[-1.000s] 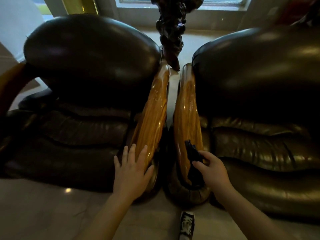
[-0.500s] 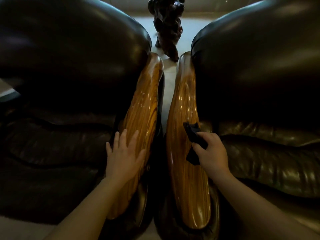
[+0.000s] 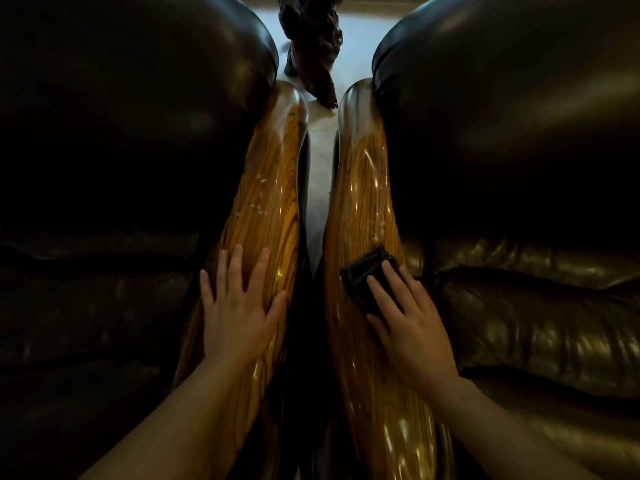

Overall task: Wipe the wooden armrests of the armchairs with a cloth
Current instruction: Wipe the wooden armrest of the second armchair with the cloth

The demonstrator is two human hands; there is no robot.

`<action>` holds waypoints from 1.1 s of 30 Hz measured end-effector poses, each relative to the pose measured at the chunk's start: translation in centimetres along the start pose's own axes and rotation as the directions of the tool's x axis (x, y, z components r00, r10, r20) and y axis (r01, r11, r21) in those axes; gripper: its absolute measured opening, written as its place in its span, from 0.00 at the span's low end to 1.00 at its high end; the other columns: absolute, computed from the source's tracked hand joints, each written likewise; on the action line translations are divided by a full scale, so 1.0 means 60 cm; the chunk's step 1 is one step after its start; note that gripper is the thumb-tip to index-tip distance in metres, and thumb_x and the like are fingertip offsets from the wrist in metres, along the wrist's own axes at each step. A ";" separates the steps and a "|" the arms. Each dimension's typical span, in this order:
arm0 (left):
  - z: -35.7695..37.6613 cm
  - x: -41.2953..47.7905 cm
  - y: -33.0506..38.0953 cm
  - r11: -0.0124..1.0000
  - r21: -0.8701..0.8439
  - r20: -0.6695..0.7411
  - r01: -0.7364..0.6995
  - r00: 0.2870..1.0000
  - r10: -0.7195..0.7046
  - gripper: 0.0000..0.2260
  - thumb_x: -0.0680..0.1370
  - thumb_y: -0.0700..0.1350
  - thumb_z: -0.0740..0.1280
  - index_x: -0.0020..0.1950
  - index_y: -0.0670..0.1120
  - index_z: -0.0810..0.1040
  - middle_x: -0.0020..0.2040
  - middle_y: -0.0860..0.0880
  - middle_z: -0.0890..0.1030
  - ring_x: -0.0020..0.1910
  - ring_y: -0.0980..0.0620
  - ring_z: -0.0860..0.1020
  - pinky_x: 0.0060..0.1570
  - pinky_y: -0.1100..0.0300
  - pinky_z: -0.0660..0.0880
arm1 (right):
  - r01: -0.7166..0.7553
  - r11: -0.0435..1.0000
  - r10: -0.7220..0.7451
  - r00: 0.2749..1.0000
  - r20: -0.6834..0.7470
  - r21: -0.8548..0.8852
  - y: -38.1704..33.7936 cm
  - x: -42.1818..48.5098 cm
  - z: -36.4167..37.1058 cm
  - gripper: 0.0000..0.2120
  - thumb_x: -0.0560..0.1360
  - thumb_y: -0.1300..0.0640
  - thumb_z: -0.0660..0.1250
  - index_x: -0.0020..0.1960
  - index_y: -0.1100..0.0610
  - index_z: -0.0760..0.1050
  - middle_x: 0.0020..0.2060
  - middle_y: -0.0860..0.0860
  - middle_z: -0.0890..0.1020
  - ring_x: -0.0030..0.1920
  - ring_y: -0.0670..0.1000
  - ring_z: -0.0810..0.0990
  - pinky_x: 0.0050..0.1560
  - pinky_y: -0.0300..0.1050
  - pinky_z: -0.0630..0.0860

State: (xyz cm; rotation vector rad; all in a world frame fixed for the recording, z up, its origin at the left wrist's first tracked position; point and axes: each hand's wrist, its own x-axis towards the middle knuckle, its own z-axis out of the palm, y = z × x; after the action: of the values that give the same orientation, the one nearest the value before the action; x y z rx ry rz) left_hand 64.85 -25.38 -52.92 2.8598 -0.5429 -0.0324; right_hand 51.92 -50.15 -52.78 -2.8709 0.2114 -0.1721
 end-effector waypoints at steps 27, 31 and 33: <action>0.016 -0.002 -0.016 1.000 -0.010 -0.056 0.006 0.998 -0.006 0.28 0.81 0.61 0.48 0.81 0.59 0.49 0.82 0.46 0.52 0.81 0.47 0.48 0.77 0.39 0.48 | -0.161 0.987 0.161 0.987 -0.003 0.017 0.029 0.076 0.005 0.27 0.82 0.42 0.50 0.79 0.50 0.55 0.81 0.53 0.50 0.80 0.54 0.46 0.76 0.59 0.57; 0.016 -0.001 -0.016 1.000 -0.011 -0.061 0.011 0.998 -0.012 0.27 0.81 0.61 0.47 0.81 0.60 0.51 0.82 0.46 0.53 0.81 0.47 0.49 0.77 0.40 0.47 | -0.207 0.978 0.208 0.977 -0.039 0.030 -0.017 0.175 -0.003 0.27 0.82 0.41 0.50 0.79 0.47 0.55 0.80 0.55 0.52 0.80 0.55 0.45 0.77 0.56 0.46; 0.013 -0.001 -0.015 1.000 -0.010 -0.056 0.011 0.998 -0.011 0.27 0.81 0.61 0.48 0.81 0.59 0.52 0.82 0.46 0.54 0.81 0.47 0.49 0.77 0.39 0.48 | -0.066 0.997 0.066 0.998 -0.011 -0.044 -0.026 0.134 0.006 0.27 0.82 0.41 0.48 0.79 0.45 0.54 0.81 0.54 0.50 0.80 0.55 0.43 0.76 0.55 0.44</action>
State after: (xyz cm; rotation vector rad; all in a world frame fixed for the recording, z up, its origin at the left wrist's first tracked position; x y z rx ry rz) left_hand 65.08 -24.75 -53.90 2.8447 -0.5146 0.0425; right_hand 60.09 -49.83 -51.95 -2.9030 0.3150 -0.1706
